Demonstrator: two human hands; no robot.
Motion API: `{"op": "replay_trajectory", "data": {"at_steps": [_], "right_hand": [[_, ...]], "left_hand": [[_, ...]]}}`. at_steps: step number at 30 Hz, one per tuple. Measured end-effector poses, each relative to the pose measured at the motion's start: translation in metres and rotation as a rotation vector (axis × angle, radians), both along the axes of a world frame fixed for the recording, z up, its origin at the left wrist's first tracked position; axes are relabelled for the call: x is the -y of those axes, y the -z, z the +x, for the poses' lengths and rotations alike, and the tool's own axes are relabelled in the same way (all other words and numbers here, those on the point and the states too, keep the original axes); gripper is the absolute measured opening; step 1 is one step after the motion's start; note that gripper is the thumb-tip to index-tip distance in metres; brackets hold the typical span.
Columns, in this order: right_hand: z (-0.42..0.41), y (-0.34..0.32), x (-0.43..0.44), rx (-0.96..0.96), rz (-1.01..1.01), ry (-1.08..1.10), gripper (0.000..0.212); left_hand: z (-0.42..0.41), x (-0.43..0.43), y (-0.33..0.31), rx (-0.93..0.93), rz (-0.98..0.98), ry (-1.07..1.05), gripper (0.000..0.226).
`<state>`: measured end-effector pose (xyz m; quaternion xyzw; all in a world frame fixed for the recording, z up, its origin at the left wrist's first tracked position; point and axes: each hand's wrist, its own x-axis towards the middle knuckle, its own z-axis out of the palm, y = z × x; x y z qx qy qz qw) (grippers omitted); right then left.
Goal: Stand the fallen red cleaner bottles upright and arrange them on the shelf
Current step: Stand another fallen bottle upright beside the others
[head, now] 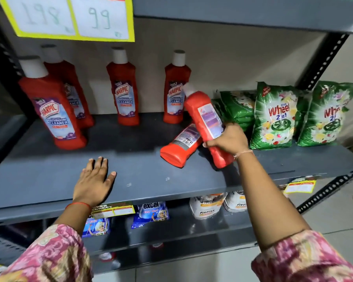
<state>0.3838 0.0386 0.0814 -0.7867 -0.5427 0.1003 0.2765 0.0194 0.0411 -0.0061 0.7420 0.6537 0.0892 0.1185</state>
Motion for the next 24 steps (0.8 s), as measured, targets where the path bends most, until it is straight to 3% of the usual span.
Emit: {"op": "replay_trajectory", "data": {"at_steps": [5,10,14,19,24], "right_hand": [[-0.087,-0.028,-0.034,-0.171,0.374,-0.004,0.086],[-0.187,-0.019,-0.08,-0.431,0.482,0.013,0.087],[-0.237,0.011,-0.101,-0.436,0.541,0.057,0.087],[-0.264,0.047,-0.111,-0.311,0.567,0.166,0.098],[-0.272,0.06,-0.104,-0.332,0.541,0.212,0.103]], "left_hand": [[-0.037,-0.012,-0.005,-0.024,-0.027,-0.055,0.064],[-0.039,-0.017,-0.001,0.009,-0.022,-0.076,0.068],[-0.04,-0.018,0.004,0.015,-0.025,-0.079,0.076],[-0.041,-0.02,0.007,-0.01,-0.015,-0.085,0.098],[-0.041,-0.02,0.01,-0.02,-0.018,-0.072,0.1]]}}
